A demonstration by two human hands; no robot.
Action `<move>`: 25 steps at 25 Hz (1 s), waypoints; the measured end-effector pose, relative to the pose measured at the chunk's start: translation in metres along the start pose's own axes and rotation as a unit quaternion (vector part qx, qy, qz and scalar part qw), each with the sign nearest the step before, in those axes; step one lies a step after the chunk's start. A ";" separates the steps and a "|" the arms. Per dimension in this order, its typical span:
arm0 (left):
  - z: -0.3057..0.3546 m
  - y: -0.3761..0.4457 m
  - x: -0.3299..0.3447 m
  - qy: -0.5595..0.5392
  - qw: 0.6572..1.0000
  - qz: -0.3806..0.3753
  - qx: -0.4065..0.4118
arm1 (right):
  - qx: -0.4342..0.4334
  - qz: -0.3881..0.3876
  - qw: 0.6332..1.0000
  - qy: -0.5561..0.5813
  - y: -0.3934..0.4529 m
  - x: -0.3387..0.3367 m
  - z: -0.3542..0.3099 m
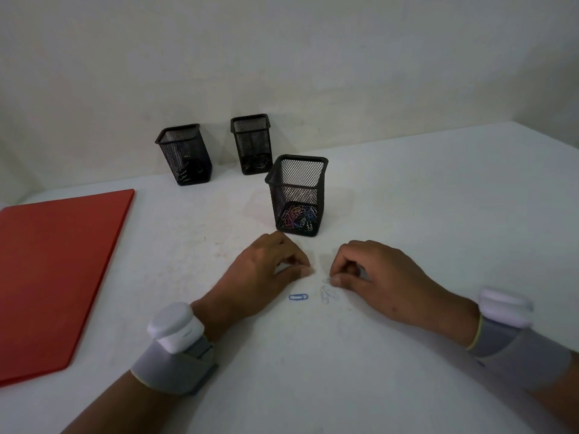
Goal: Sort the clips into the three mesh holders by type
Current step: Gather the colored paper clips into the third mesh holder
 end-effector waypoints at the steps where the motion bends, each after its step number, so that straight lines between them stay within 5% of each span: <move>1: 0.000 0.000 0.001 0.003 1.000 -0.006 -0.008 | -0.004 0.001 1.000 -0.003 0.001 0.002 -0.004; 6: 0.011 0.001 0.009 0.110 0.990 -0.073 -0.040 | -0.060 0.028 0.991 -0.120 -0.002 0.011 -0.018; 10: 0.017 -0.001 0.014 0.119 0.987 -0.098 -0.055 | -0.009 -0.031 0.999 -0.017 0.009 0.003 -0.014; 18: 0.029 0.043 -0.083 0.022 0.979 0.198 -0.047 | -0.017 0.168 0.979 0.117 0.060 -0.079 -0.052; 25: 0.008 0.070 -0.109 0.047 0.965 0.255 -0.051 | -0.024 0.179 0.975 0.132 0.078 -0.083 -0.069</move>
Point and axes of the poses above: each hand's wrist, its own y-axis towards the middle knuckle, its own x-axis out of the palm, z = x × y, the point moved 9 cm from there along y, towards the middle knuckle, and after that the axes turned 10 degrees about x, right-handed, at the moved point
